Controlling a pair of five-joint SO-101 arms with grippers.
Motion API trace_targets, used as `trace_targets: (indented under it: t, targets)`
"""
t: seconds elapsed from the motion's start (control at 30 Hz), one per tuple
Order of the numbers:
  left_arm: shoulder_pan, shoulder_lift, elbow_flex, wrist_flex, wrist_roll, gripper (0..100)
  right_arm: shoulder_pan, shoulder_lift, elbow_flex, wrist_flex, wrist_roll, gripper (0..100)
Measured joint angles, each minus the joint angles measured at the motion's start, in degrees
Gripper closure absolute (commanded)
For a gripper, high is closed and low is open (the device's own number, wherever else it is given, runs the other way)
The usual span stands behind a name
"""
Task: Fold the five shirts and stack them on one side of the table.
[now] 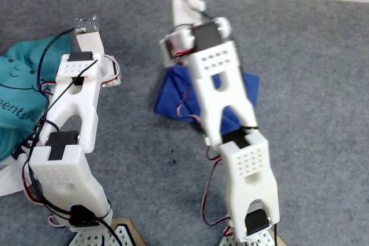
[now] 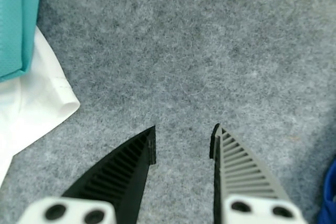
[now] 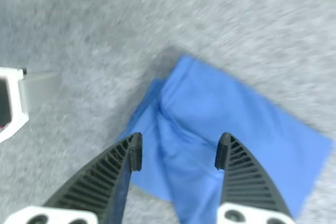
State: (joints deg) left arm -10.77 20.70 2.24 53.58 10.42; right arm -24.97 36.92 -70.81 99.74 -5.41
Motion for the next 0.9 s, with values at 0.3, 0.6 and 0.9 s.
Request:
trace_targets:
  t: [0.3, 0.6, 0.9]
  targets:
    - [0.0, 0.0, 0.0, 0.0, 0.0, 81, 8.4, 0.2, 17.2, 0.5, 0.5, 85.3]
    - [0.0, 0.0, 0.0, 0.0, 0.0, 81, 5.7, -1.7, 30.1, 0.5, 0.7, 85.2]
    - [0.0, 0.0, 0.0, 0.0, 0.0, 81, 6.0, -13.4, 54.9, -15.5, 0.1, 85.1]
